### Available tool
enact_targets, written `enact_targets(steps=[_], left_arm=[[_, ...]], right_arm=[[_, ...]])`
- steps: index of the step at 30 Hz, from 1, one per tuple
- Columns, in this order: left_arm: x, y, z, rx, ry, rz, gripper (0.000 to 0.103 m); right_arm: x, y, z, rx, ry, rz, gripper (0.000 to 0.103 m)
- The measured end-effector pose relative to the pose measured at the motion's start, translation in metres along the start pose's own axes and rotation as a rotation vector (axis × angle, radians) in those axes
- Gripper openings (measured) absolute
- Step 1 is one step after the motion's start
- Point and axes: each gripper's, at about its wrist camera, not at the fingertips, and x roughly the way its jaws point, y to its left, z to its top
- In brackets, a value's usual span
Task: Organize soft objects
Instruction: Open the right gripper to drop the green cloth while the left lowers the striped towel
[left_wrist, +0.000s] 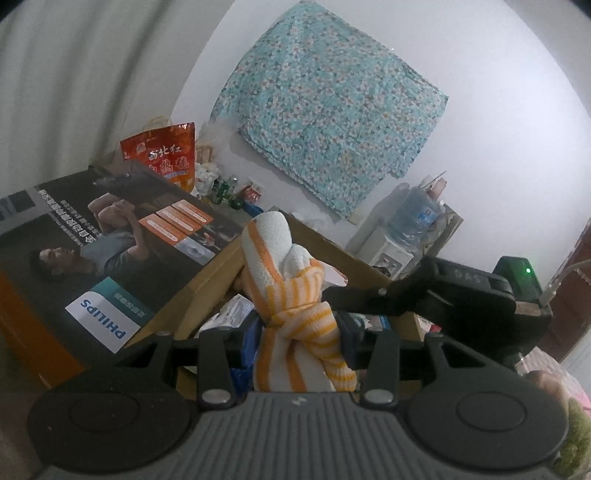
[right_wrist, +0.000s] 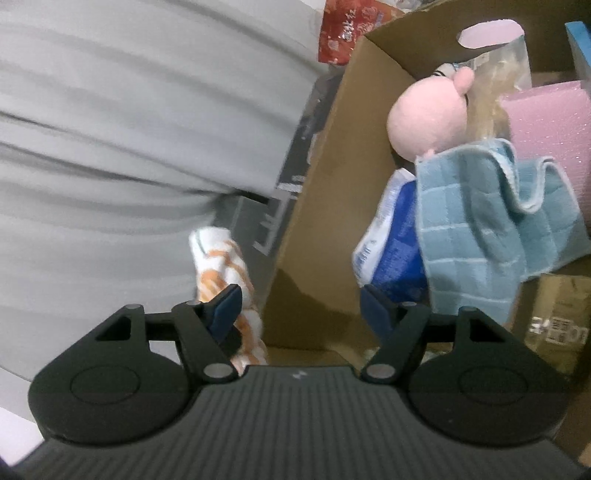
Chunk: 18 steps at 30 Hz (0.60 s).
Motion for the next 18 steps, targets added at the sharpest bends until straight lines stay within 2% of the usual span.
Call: enact_targets(steps=[5,9,12,14,15,16,18], left_arm=[[-0.002,0.001,0.001,0.006,-0.007,0.011,0.045],[0.001,-0.001,0.0,0.023,0.017,0.002,0.045],[0.004,-0.003,-0.003,0.038,0.035,-0.014,0.045],[0.005,-0.006,-0.003,0.055,0.05,-0.03,0.045],[0.006,-0.007,-0.004,0.059,0.057,-0.038,0.045],[0.006,-0.009,-0.005,0.062,0.064,-0.048,0.045],[0.007,-0.012,-0.008,0.072,0.078,-0.058,0.045]], right_arm=[[0.001,-0.006,-0.003,0.045,-0.027,0.081,0.071],[0.006,0.001,-0.003,0.025,-0.012,0.153,0.071],[0.012,0.016,-0.003,-0.033,0.023,0.13,0.071],[0.017,0.021,-0.004,-0.055,0.049,0.12,0.067],[0.019,0.023,-0.005,-0.063,0.061,0.121,0.06],[0.019,0.024,-0.004,-0.067,0.066,0.118,0.047],[0.02,0.025,-0.004,-0.077,0.069,0.096,0.034]])
